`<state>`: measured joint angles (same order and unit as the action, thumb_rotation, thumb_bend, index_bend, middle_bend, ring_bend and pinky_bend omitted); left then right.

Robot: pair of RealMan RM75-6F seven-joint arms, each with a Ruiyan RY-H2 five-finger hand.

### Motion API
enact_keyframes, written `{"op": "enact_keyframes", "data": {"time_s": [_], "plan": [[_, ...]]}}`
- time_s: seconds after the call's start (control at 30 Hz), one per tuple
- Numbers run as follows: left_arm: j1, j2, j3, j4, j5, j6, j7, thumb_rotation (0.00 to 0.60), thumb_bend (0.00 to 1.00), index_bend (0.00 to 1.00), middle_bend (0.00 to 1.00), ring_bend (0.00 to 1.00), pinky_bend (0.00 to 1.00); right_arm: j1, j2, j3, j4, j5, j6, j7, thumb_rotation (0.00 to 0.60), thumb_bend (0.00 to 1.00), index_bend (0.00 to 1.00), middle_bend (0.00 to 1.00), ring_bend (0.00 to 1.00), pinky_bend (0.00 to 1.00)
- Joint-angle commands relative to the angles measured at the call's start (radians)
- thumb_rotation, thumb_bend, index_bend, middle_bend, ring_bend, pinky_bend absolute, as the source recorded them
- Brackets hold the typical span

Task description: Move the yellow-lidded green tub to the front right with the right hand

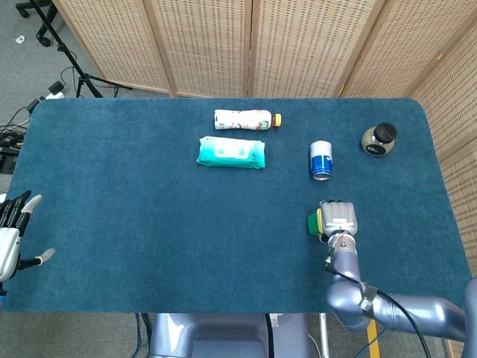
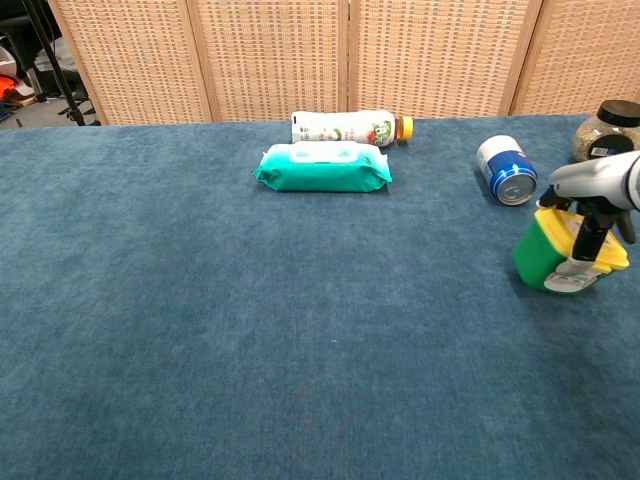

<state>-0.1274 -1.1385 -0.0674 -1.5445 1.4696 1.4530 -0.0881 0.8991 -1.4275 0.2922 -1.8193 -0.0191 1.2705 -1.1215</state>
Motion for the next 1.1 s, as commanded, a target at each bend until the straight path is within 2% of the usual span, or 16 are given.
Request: {"op": "enact_keyframes", "data": {"time_s": [0.03,0.1,0.3,0.47,0.6,0.73,0.77,0.93,0.97,1.1], "plan": [[0.001,0.001,0.0,0.0,0.001,0.002,-0.001,0.6,0.07,0.0,0.0,0.0,0.0,-0.02,0.022,0.01,-0.005,0.003,-0.078,0.043,0.6,0.02,0.0,0.0,0.0,0.11],[0.001,0.0,0.0,0.0,0.002,0.004,-0.002,0.6,0.07,0.0,0.0,0.0,0.0,-0.026,0.039,0.01,-0.02,-0.027,-0.097,0.065,0.6,0.0,0.0,0.0,0.0,0.06],[0.002,0.0,0.002,0.0,0.008,0.008,-0.003,0.6,0.07,0.0,0.0,0.0,0.0,-0.05,0.101,0.021,-0.104,-0.125,-0.119,0.149,0.6,0.0,0.0,0.0,0.0,0.06],[0.003,0.0,0.003,-0.001,0.01,0.011,-0.002,0.6,0.07,0.0,0.0,0.0,0.0,-0.062,0.155,-0.003,-0.143,-0.235,-0.122,0.174,0.6,0.0,0.0,0.0,0.0,0.06],[0.004,0.0,0.004,-0.001,0.013,0.014,-0.002,0.6,0.07,0.0,0.0,0.0,0.0,-0.096,0.214,-0.087,-0.126,-0.465,-0.198,0.199,0.6,0.0,0.0,0.0,0.0,0.06],[0.004,-0.001,0.006,-0.002,0.016,0.013,0.001,0.6,0.06,0.0,0.0,0.0,0.0,-0.156,0.276,-0.157,-0.067,-0.726,-0.315,0.31,0.6,0.0,0.0,0.0,0.0,0.06],[0.004,-0.001,0.007,-0.003,0.018,0.014,0.003,0.6,0.06,0.0,0.0,0.0,0.0,-0.177,0.285,-0.178,-0.041,-0.819,-0.334,0.352,0.6,0.0,0.0,0.0,0.0,0.06],[0.005,-0.003,0.009,-0.005,0.024,0.019,0.012,0.6,0.07,0.0,0.0,0.0,0.0,-0.238,0.297,-0.245,0.052,-1.102,-0.344,0.489,0.6,0.0,0.0,0.0,0.0,0.06],[0.005,-0.004,0.009,-0.005,0.024,0.019,0.016,0.6,0.07,0.0,0.0,0.0,0.0,-0.252,0.293,-0.263,0.084,-1.185,-0.331,0.527,0.6,0.0,0.0,0.0,0.0,0.06],[0.005,-0.007,0.011,-0.005,0.026,0.018,0.023,0.6,0.07,0.0,0.0,0.0,0.0,-0.288,0.269,-0.315,0.184,-1.385,-0.278,0.66,0.6,0.0,0.0,0.0,0.0,0.06]]}}
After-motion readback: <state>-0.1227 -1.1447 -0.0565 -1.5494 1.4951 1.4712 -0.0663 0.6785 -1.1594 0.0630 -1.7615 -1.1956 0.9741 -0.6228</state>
